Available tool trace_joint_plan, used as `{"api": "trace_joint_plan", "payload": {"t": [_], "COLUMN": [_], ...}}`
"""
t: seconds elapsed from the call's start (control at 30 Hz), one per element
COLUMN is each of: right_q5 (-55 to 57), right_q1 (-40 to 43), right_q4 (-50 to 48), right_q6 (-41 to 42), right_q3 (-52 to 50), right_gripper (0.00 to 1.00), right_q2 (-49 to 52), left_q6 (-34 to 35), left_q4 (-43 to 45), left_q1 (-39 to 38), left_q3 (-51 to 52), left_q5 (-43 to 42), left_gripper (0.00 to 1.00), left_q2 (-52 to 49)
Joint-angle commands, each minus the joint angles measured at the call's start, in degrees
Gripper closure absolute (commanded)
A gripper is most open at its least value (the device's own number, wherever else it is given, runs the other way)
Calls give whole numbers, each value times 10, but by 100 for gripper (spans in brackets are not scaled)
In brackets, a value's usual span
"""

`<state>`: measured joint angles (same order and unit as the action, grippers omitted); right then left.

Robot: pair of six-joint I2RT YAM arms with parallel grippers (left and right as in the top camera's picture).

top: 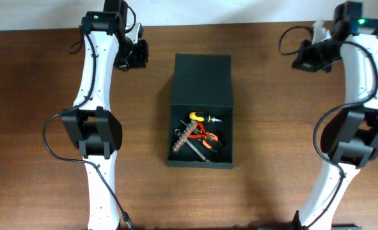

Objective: Pack container
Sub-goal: 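Move the right gripper toward the box's right side beside the lid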

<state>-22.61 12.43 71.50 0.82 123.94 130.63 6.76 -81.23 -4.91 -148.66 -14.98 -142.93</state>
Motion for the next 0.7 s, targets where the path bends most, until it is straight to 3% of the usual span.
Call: {"api": "trace_joint_plan", "payload": {"t": [0.0, 0.2, 0.47, 0.67], "right_q5": [-9, -22, -87, -87], "right_q1": [-10, -16, -21, -36], "right_q4": [-19, -48, -56, -57], "right_q6": [2, 1, 4, 6], "right_q3": [-37, -81, -92, -94], "right_gripper": [96, 96, 96, 96], "right_q2": [3, 3, 3, 4], "left_q6": [7, 7, 4, -4], "left_q4": [16, 22, 16, 11], "left_q1": [-3, -2, 4, 2], "left_q3": [-2, -2, -2, -2], "left_q5": [-3, -11, -110, -111], "left_gripper": [98, 98, 98, 98], "left_q2": [-7, -29, -98, -109]}}
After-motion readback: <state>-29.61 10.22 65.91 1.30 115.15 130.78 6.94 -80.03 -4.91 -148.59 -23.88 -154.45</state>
